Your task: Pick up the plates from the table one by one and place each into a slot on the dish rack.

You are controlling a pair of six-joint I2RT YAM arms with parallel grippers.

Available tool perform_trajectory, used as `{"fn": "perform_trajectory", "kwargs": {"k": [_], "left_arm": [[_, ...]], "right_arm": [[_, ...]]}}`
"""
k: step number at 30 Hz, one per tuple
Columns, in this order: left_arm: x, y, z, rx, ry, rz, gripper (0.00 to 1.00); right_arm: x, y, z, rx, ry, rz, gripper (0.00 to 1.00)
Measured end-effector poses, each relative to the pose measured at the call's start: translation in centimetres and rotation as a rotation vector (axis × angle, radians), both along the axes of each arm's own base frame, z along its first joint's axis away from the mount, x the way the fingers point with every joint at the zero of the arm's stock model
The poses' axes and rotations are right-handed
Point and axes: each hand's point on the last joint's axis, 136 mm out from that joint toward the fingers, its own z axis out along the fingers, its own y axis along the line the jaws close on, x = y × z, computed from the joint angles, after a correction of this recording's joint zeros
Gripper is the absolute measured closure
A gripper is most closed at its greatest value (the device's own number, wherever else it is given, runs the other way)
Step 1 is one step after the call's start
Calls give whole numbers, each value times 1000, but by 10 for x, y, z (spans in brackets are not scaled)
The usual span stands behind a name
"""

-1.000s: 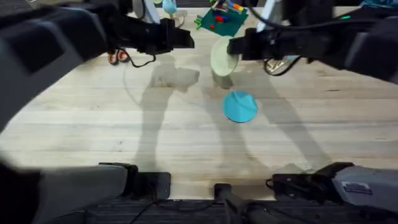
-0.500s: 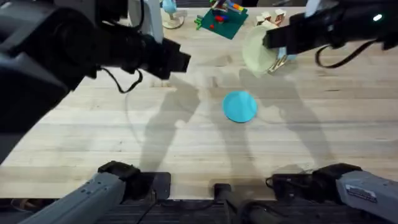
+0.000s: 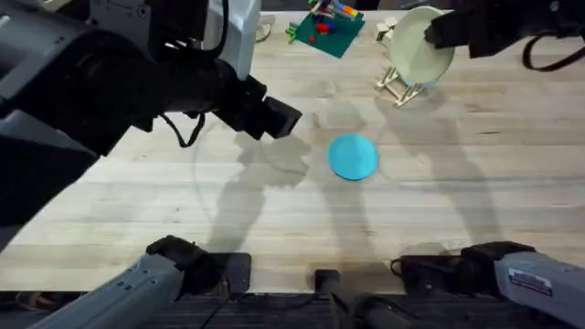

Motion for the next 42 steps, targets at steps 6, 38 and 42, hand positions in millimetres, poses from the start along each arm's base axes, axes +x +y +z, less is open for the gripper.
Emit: {"fn": "perform_trajectory", "kwargs": {"k": [6,38,42], "left_arm": [[1,3,0,13,-6,9,8],[1,3,0,13,-6,9,8],[1,3,0,13,-6,9,8]], "right_arm": [[5,-24,1,-79,-23,-30,973],[47,-69,4,-162,-127,-46,972],[56,-65,-6,-170,-118,4,972]]}}
